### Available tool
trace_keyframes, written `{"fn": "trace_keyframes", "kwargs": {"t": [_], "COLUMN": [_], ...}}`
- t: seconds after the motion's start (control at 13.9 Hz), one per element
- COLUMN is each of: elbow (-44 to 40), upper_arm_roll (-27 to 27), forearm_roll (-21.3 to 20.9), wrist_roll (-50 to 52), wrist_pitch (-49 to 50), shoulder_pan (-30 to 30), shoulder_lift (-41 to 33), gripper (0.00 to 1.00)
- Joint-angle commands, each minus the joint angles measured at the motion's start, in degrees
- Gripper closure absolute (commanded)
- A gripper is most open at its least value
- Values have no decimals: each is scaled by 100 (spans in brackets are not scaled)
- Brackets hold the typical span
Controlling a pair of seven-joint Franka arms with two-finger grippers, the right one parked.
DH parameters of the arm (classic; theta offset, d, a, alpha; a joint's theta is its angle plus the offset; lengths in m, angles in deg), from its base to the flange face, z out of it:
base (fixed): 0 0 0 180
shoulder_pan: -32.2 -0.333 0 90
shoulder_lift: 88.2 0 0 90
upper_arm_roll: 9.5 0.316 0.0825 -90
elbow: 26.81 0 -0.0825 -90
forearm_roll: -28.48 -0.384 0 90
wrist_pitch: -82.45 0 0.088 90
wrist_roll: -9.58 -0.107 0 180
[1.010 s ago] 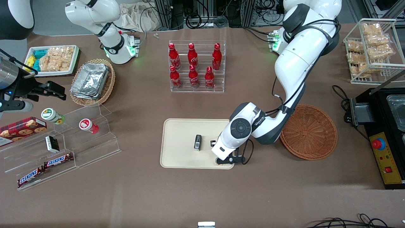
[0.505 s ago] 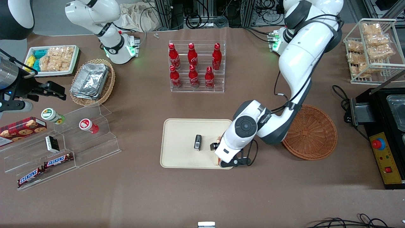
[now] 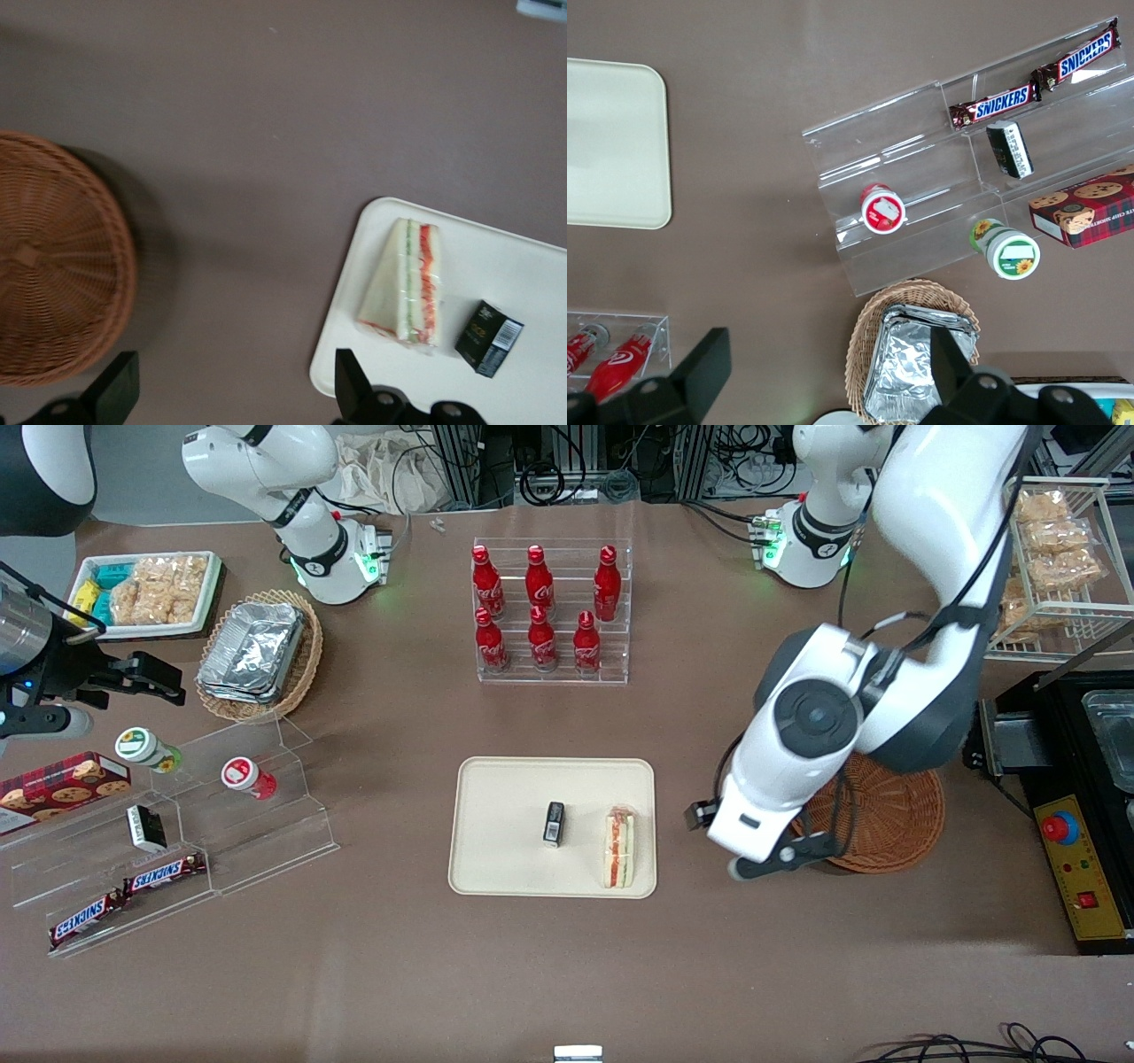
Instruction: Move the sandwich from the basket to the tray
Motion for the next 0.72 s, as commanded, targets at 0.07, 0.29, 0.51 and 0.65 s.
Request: {"fn": "trace_keyframes", "kwargs": {"t": [0.07,0.29,0.51,0.65], "elbow": [1757,2400,2385,2358], "upper_arm_roll": [-46,-28,-28,-28], "forearm_roll": [825,1083,1327,1399], "wrist_roll": [-777,-1533,-2393,-3140], "wrist_pitch": [-58,91,398,478], "shoulder_pan": [-842,-1239,-1722,-2073], "shoulder_lift": [-1786,-2640,-2827,-2889], "gripper": [2,1,1,1]}}
